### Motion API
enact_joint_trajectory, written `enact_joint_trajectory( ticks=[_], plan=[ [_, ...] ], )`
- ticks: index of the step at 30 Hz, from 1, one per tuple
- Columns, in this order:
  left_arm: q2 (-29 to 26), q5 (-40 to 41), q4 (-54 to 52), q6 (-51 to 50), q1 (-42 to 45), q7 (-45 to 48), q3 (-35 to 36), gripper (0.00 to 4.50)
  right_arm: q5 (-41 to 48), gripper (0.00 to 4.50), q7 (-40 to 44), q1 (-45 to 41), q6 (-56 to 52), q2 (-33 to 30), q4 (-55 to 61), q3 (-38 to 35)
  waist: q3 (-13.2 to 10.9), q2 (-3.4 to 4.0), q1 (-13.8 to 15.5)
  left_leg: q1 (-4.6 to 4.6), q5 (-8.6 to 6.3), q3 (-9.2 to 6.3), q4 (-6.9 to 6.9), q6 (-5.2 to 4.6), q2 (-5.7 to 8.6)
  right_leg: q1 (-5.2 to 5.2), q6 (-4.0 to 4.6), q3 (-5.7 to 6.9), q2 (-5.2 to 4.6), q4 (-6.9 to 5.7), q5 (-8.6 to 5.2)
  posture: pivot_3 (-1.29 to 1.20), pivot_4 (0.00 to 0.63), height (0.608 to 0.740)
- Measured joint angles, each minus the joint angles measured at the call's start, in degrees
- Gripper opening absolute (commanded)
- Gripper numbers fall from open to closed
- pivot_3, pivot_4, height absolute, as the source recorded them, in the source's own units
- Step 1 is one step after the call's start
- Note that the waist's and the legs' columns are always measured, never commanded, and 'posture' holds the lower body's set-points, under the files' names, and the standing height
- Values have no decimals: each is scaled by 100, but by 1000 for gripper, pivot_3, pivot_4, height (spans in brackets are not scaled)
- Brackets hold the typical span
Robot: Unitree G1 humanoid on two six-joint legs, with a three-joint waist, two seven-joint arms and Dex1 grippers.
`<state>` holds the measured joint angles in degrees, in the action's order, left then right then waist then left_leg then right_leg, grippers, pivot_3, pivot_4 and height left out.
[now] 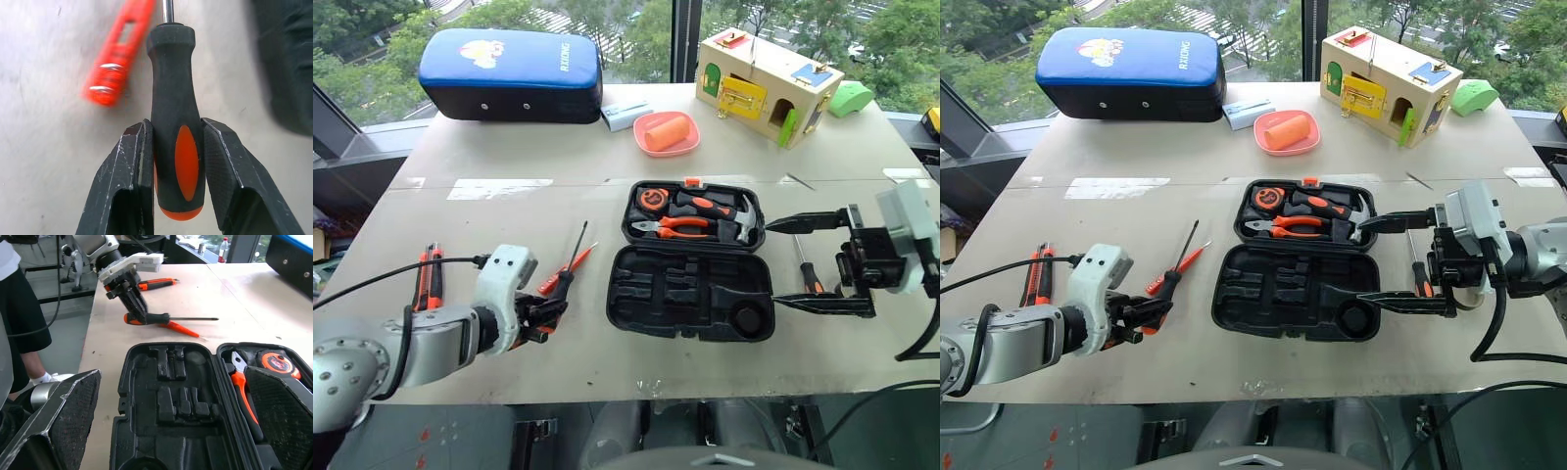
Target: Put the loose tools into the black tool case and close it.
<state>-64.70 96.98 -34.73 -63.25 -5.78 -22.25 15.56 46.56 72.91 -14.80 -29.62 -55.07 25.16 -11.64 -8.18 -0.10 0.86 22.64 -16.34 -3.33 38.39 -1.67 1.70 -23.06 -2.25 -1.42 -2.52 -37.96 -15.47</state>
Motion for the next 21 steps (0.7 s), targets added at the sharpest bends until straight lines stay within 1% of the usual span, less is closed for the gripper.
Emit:
enact_joint_trajectory(
  ticks=[3,5,9,12,14,15,16,17,18,19,20,21],
  plan=[
    [-176,-48,-25,21,5,-36,6,1099,-65,4500,34,-95,17,33,-112,65,-1,1,-5,0,1,1,-2,1,0,-1,0,0,2,-1,0,0,150,735],
    [-277,-285,-26,14,56,109,6,1099,-91,4500,34,-185,27,50,-152,71,-1,1,-5,0,1,1,-2,2,1,-1,0,1,5,-1,0,0,150,735],
    [-233,-679,-83,83,361,492,-65,1099,-114,4500,26,-203,30,91,-149,105,-1,1,5,3,1,0,-2,2,2,-1,0,2,3,2,0,0,150,735],
    [-109,-1005,-233,237,649,1100,-169,1099,-145,4500,30,-135,30,57,-150,103,-2,-1,1,4,1,1,-1,3,3,-1,0,2,4,3,0,0,150,735],
    [-190,-1504,-359,427,866,2189,-232,1099,-202,4500,54,27,30,-46,-200,27,-3,-3,1,6,2,1,-2,3,3,-1,1,4,5,4,-1,0,150,735],
    [-391,-1904,-406,616,971,3002,-300,1099,-236,4500,85,114,30,-123,-271,-46,-4,-3,0,6,2,2,-2,3,4,-1,2,6,8,4,-1,0,150,735],
    [-529,-2171,-422,751,1043,3501,-340,1098,-264,4500,104,162,33,-182,-303,-82,-5,-2,-4,6,2,4,-3,3,5,-1,2,5,10,5,-1,0,150,735],
    [-803,-2792,-383,1133,1224,4400,-602,1098,-320,4500,182,299,53,-267,-320,-149,-5,-1,-5,3,2,8,-4,3,5,-1,2,2,12,5,-1,0,150,735],
    [-816,-2818,-379,1150,1234,4457,-616,1098,-322,4500,186,306,54,-271,-320,-151,-5,-1,-3,3,2,8,-5,4,5,-1,2,3,14,5,-1,0,150,735],
    [-1000,-3661,-171,1684,1535,5619,-1076,1098,-368,4500,261,446,98,-295,-328,-190,-7,5,-14,-4,2,21,-6,3,1,0,1,1,20,2,-1,0,150,735],
    [-1022,-3844,-86,1798,1675,5850,-1250,1098,-383,4500,263,476,102,-298,-334,-198,-7,4,-13,-4,2,21,-6,3,1,0,1,1,22,3,-1,0,150,735],
    [-1043,-4396,170,2193,2005,6582,-1669,1098,-433,4500,259,501,107,-299,-340,-197,-15,4,-22,-2,2,25,-5,2,-2,-1,1,5,30,3,-1,0,150,735]
  ],
)
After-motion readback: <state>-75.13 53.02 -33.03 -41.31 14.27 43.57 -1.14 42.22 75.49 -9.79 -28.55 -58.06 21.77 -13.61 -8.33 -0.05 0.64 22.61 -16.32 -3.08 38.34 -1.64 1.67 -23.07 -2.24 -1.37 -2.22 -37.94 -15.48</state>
